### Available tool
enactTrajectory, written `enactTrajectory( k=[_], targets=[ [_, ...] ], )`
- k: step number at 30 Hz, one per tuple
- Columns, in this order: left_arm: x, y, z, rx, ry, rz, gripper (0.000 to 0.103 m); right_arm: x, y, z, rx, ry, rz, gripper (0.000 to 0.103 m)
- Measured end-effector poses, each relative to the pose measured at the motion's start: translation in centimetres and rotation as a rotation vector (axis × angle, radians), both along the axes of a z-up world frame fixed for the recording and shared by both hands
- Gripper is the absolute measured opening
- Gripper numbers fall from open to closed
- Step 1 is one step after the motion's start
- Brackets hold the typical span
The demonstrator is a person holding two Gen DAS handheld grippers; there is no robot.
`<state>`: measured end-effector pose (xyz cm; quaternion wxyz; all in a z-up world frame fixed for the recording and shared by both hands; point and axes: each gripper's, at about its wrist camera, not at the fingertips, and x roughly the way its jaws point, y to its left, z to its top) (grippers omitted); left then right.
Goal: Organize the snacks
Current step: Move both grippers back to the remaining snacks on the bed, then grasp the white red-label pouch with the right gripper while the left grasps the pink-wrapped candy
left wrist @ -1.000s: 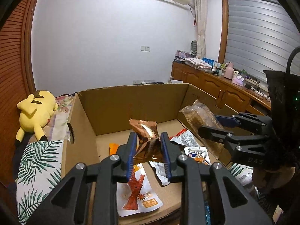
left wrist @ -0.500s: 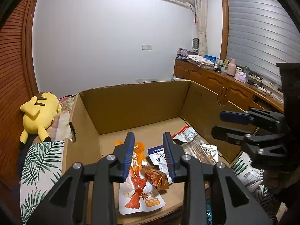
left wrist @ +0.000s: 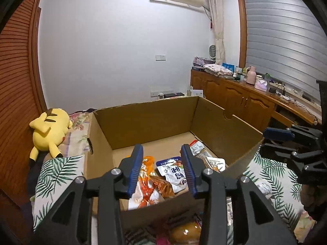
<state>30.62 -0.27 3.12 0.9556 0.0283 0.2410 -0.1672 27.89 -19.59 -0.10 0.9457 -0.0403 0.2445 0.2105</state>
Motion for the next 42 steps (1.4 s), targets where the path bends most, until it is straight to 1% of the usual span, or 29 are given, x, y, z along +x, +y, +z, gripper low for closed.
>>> enactTrajectory(
  k=[1,3,8,12,15,17,21,23,28,32,39,42],
  targets=[
    [-0.5,0.0,0.1,0.001,-0.001,-0.003,0.04,-0.2,-0.1,-0.1,0.002,0.006,-0.003,0.054],
    [-1.6,0.1,0.1,0.006,-0.003,-0.007,0.045,-1.1,-0.6,-0.5,-0.001,0.022,-0.015,0.054],
    [-3.7,0.4,-0.8,0.002,0.025,-0.014,0.046,-2.9,-1.9,-2.3,0.007,0.076,-0.048,0.054],
    [-4.8,0.3,-1.9,0.012,0.056,-0.014,0.047,-3.9,-2.3,-3.7,-0.023,0.102,-0.064,0.054],
    [-5.7,0.1,-2.9,0.025,0.079,-0.016,0.047,-4.0,-2.6,-5.0,-0.035,0.147,-0.054,0.059],
    [-6.4,-0.2,-3.2,0.034,0.084,-0.016,0.047,-3.6,-2.5,-6.1,-0.049,0.194,-0.043,0.06],
    [-7.4,-0.4,-3.6,0.039,0.098,-0.012,0.047,-3.3,-2.2,-7.5,-0.09,0.215,-0.042,0.06],
    [-7.8,-0.4,-3.6,0.048,0.101,-0.011,0.047,-3.1,-2.1,-7.9,-0.11,0.215,-0.042,0.063],
    [-8.3,-0.2,-3.6,0.062,0.108,-0.007,0.047,-2.0,-1.9,-8.7,-0.145,0.244,-0.01,0.068],
    [-8.1,-0.4,-4.1,0.092,0.133,-0.004,0.047,-0.9,-1.5,-9.3,-0.167,0.278,0.035,0.068],
    [-7.4,-0.5,-4.8,0.104,0.166,-0.004,0.047,0.9,-0.8,-10.8,-0.2,0.368,0.118,0.069],
    [-7.3,-0.7,-5.1,0.109,0.176,-0.004,0.047,0.9,-0.8,-10.9,-0.2,0.395,0.148,0.07]
  ],
)
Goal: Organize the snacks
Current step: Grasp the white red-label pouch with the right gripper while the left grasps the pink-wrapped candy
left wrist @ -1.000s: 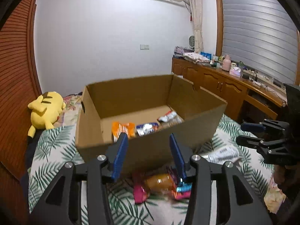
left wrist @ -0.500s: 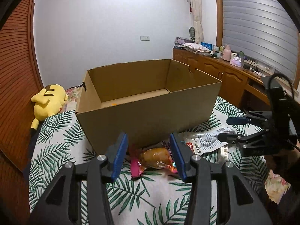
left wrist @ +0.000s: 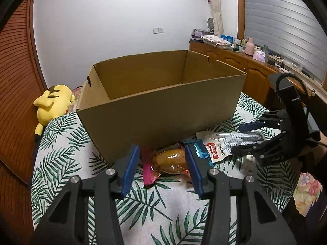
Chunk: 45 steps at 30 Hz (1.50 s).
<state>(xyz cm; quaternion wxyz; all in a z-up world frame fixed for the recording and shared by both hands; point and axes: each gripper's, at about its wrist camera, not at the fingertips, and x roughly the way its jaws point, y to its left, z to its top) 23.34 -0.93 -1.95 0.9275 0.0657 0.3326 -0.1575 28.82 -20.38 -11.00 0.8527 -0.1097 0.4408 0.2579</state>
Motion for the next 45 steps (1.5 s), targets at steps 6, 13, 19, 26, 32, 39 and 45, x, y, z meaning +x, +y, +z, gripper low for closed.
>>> enactTrajectory(
  k=[6,13,19,26,32,39,45],
  targets=[
    [-0.1,-0.1,-0.6,-0.001,0.014,-0.006,0.047,-1.2,0.2,-0.2,-0.015,0.016,0.05,0.076],
    [0.4,-0.5,-1.9,0.019,0.046,-0.016,0.047,-1.3,0.9,-0.9,-0.051,-0.015,0.019,0.08],
    [1.4,-1.0,-2.8,0.052,0.073,-0.049,0.047,-1.4,1.5,-1.2,-0.027,-0.049,0.007,0.077],
    [2.5,-1.2,-2.4,0.028,0.081,-0.157,0.038,-1.7,0.9,-1.0,-0.024,-0.056,0.007,0.077],
    [3.8,-2.1,-2.1,0.016,0.096,-0.206,0.035,-1.7,1.0,-1.1,-0.024,-0.057,0.007,0.077],
    [5.8,-2.5,-3.5,0.057,0.191,-0.223,0.047,-1.7,1.0,-1.1,-0.024,-0.057,0.007,0.077],
    [5.2,-1.1,-3.7,0.034,0.243,-0.222,0.048,-1.7,1.0,-1.1,-0.024,-0.057,0.007,0.077]
  ],
)
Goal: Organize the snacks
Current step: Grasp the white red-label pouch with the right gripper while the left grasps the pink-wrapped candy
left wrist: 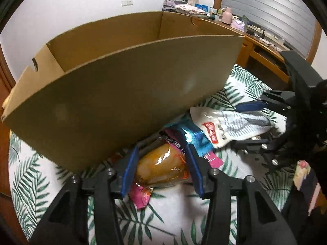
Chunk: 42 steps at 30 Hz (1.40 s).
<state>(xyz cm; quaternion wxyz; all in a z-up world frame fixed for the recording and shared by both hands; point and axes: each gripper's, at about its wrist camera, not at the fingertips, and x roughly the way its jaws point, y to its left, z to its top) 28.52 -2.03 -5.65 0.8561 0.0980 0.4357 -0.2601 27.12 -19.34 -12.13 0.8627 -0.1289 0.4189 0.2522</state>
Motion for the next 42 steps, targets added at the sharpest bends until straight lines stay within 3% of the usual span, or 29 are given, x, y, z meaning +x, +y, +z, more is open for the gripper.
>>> enactTrajectory(
  k=[6,15,27,34,42],
  targets=[
    [-1.9,0.1,0.2,0.003,0.027,-0.022,0.048,0.0,0.1,0.0,0.0,0.0,0.0,0.077],
    [-4.3,0.5,1.4,0.015,-0.001,-0.05,0.048,0.0,0.1,0.0,0.0,0.0,0.0,0.077],
    [-6.0,0.7,0.9,0.177,-0.042,-0.107,0.048,0.1,0.0,0.0,0.0,-0.001,0.0,0.077],
    [-5.0,-0.5,0.8,0.256,-0.069,-0.158,0.049,0.1,0.0,0.0,0.0,-0.001,0.0,0.078],
    [-2.6,-2.4,0.0,0.266,-0.043,-0.174,0.051,0.1,0.0,0.0,0.0,-0.001,0.0,0.078]
  ],
)
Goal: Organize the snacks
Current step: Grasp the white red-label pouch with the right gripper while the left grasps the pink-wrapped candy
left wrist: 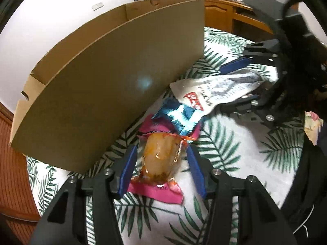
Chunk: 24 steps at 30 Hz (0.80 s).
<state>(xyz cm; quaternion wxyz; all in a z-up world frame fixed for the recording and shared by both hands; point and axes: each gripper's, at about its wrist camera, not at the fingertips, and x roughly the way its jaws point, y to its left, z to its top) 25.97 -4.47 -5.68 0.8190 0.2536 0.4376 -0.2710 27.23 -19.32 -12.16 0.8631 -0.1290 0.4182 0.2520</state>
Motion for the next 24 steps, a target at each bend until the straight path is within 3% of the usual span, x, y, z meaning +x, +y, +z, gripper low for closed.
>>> enactTrajectory(
  k=[5,12,14,17,24],
  targets=[
    [0.4,0.7,-0.3,-0.026,0.006,0.021,0.051,-0.1,-0.1,0.0,0.0,0.0,0.0,0.078],
    [0.4,0.4,-1.6,0.02,-0.043,0.026,0.055,-0.3,0.2,-0.1,-0.015,-0.001,0.001,0.079],
    [0.7,0.8,-1.4,-0.016,-0.027,0.042,0.054,-0.2,0.3,-0.1,-0.02,0.004,0.004,0.079],
    [1.1,1.6,-1.0,-0.062,-0.015,0.083,0.04,-0.1,0.3,0.0,-0.028,0.013,0.007,0.079],
    [0.8,2.9,-0.7,-0.134,0.01,0.128,0.039,0.8,0.7,0.1,-0.043,0.041,0.023,0.079]
  ],
)
